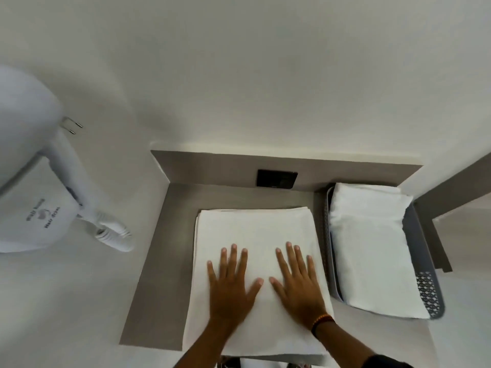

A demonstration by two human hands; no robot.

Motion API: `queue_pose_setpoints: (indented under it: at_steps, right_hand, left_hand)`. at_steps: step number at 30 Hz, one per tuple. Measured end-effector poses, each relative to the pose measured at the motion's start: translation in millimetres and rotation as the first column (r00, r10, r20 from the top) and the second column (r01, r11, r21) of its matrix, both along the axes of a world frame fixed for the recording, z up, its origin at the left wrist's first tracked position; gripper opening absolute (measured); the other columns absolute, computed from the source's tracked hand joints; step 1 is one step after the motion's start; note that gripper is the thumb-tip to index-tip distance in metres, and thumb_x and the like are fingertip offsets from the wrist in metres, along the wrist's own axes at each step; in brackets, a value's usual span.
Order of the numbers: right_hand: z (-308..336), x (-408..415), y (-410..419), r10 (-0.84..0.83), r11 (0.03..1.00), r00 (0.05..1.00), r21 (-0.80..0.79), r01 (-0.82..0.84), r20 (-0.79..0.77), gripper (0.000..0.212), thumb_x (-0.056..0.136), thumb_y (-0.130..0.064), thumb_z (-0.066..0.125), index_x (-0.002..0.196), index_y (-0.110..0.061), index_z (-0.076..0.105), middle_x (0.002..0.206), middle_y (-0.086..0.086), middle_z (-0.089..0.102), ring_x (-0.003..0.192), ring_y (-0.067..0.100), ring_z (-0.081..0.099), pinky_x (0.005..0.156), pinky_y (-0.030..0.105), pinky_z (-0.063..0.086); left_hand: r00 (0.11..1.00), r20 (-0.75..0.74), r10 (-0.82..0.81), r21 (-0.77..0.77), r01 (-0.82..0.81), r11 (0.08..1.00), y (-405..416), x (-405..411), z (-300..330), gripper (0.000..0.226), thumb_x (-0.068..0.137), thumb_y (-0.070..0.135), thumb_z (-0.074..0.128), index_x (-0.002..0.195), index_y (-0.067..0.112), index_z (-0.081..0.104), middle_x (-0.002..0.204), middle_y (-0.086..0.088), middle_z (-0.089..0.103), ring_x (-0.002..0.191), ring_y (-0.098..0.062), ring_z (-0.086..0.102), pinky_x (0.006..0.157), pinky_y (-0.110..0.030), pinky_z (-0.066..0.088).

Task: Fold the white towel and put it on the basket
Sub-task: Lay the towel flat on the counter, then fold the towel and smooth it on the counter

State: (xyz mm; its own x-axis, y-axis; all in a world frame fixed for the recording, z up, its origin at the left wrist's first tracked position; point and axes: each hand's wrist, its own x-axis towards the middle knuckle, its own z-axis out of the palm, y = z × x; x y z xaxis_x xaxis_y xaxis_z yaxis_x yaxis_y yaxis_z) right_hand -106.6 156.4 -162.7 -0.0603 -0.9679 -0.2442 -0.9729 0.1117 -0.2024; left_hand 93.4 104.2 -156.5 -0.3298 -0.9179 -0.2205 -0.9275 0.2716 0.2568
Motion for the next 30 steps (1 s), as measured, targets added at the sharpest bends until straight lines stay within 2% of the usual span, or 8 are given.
queue_pose_setpoints:
  at_steps: [7,13,19,21,23,25,27,30]
  right_hand:
    - [13.8,-7.9,-34.5,-0.047,0.993,0.999,-0.111,0.045,-0.013,0.079,0.099,-0.064,0.028,0.164,-0.024,0.006,0.173,0.009,-0.001,0.16,0.03,-0.001,0.127,0.059,0.011]
    - [32.6,-13.2,-70.2,-0.01,0.999,1.0,-0.031,0.011,0.014,0.082,0.099,-0.069,0.021,0.163,-0.025,-0.004,0.172,0.01,-0.012,0.159,0.031,-0.01,0.128,0.059,0.006]
    - [37.3,-13.9,21.1,0.41,0.907,0.912,-0.095,-0.41,-0.025,0.098,0.091,-0.078,0.036,0.164,-0.018,0.009,0.173,0.01,0.001,0.159,0.032,-0.001,0.125,0.061,0.016]
    - [38.1,-18.8,42.1,0.435,0.896,0.896,-0.061,-0.441,-0.084,0.095,0.091,-0.065,0.048,0.163,-0.012,0.014,0.172,0.015,0.007,0.158,0.037,0.005,0.123,0.063,0.021]
    - [38.9,-21.7,45.1,0.432,0.896,0.885,-0.024,-0.443,-0.173,0.086,0.094,-0.047,0.054,0.161,-0.007,0.019,0.17,0.02,0.013,0.156,0.044,0.011,0.12,0.065,0.027]
    - [40.8,-16.0,42.5,0.409,0.894,0.873,-0.075,-0.442,-0.267,0.069,0.096,-0.014,0.053,0.158,-0.003,0.028,0.166,0.025,0.022,0.152,0.05,0.022,0.118,0.065,0.032]
    - [50.5,-6.7,33.9,0.362,0.912,0.884,-0.084,-0.402,-0.294,0.068,0.083,0.006,0.058,0.15,-0.001,0.046,0.156,0.027,0.042,0.141,0.05,0.043,0.11,0.061,0.046]
    - [77.7,-0.8,16.5,0.322,0.944,0.932,-0.014,-0.329,-0.164,0.072,0.068,-0.001,0.076,0.139,-0.007,0.061,0.139,0.02,0.064,0.121,0.042,0.067,0.089,0.049,0.061]
  left_hand:
    - [0.996,-0.061,-0.069,-0.155,0.059,0.986,-43.6,-6.1,11.2,0.088,0.089,0.075,0.037,0.16,0.03,0.014,0.171,-0.001,0.009,0.158,-0.026,0.006,0.123,-0.062,0.009]
    - [0.988,0.034,-0.152,-0.044,0.154,0.987,-93.5,-4.0,20.8,0.091,0.088,0.081,0.025,0.16,0.032,-0.003,0.171,0.001,-0.008,0.157,-0.024,-0.009,0.124,-0.062,0.001]
    - [0.933,-0.004,-0.36,0.018,0.36,0.933,-18.9,46.9,31.9,0.11,0.077,0.086,0.04,0.16,0.029,-0.003,0.171,0.0,-0.008,0.157,-0.02,-0.01,0.124,-0.058,-0.003]
    - [0.908,0.01,-0.418,0.006,0.418,0.908,5.8,68.7,36.9,0.102,0.081,0.071,0.049,0.161,0.023,0.008,0.171,-0.004,0.001,0.158,-0.023,-0.002,0.125,-0.055,0.003]
    - [0.907,0.009,-0.422,-0.101,0.42,0.902,11.7,80.5,41.2,0.083,0.082,0.034,0.054,0.158,0.014,0.027,0.168,-0.007,0.016,0.156,-0.025,0.019,0.123,-0.052,0.017]
    - [0.925,0.068,-0.374,-0.196,0.38,0.904,7.7,81.3,50.5,0.074,0.075,0.012,0.062,0.147,0.007,0.048,0.159,-0.01,0.038,0.145,-0.028,0.043,0.117,-0.05,0.035]
    - [0.934,0.151,-0.322,-0.19,0.348,0.918,-0.4,77.5,64.8,0.071,0.071,0.019,0.076,0.139,0.007,0.059,0.149,-0.011,0.054,0.136,-0.027,0.055,0.111,-0.047,0.047]
    - [0.936,0.153,-0.316,0.041,0.314,0.949,-17.7,75.4,92.0,0.059,0.089,0.036,0.061,0.145,0.018,0.051,0.151,-0.006,0.054,0.137,-0.027,0.053,0.113,-0.04,0.043]
